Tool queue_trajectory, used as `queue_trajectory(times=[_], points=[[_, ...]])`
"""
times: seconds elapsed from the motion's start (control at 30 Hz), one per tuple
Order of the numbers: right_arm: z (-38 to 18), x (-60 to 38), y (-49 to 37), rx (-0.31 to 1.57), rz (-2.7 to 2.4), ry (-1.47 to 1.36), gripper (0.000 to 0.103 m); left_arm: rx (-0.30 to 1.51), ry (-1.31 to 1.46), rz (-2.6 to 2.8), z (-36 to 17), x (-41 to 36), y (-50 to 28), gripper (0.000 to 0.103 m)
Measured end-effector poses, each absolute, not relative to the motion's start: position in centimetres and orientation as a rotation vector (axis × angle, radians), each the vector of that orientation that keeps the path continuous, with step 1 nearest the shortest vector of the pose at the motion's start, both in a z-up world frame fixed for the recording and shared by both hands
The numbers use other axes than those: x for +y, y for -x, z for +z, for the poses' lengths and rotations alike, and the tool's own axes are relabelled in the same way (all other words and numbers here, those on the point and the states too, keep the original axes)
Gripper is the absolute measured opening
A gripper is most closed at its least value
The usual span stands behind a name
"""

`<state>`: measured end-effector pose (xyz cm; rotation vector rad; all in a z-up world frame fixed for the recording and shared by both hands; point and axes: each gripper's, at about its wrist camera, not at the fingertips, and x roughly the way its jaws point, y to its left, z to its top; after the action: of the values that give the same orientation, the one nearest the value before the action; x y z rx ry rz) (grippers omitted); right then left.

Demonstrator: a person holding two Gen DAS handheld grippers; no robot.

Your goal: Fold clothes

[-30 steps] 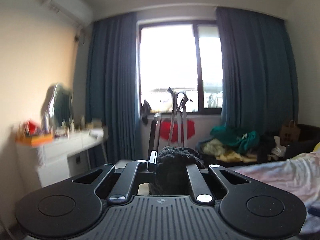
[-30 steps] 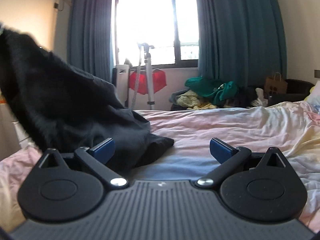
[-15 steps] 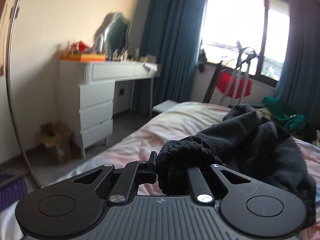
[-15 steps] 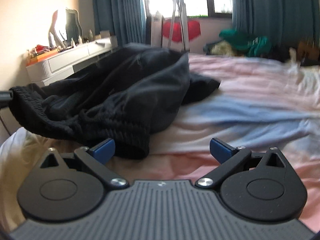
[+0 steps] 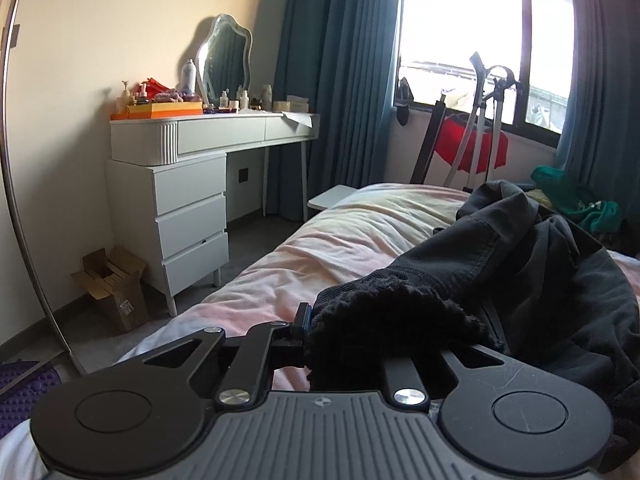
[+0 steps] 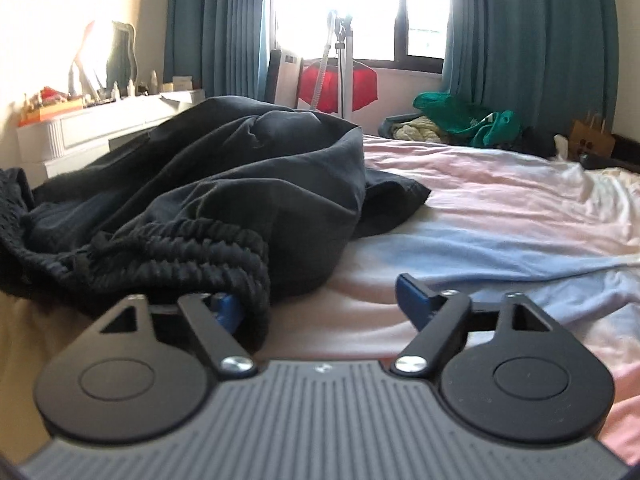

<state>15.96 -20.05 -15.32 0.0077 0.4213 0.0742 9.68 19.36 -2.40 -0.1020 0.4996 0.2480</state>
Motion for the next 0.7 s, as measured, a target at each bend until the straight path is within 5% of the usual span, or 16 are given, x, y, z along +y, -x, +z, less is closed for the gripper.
queue_trajectory(times=[0.07, 0.23, 0.7], points=[[-15.5, -19.8, -16.3, 0.425, 0.103, -0.015, 0.07, 0.513, 0.101, 0.24, -2.4, 19.2, -9.9, 0.013], [-15.2, -18.3, -16.4, 0.457, 0.159, 0.009, 0.016, 0.537, 0.09, 0.203, -2.1, 18.8, -9.5, 0.02], [-5.8, -17.2, -4.6, 0.202, 0.124, 0.108, 0.003, 0.525, 0.263, 0.165, 0.8, 19.6, -6.4, 0.026]])
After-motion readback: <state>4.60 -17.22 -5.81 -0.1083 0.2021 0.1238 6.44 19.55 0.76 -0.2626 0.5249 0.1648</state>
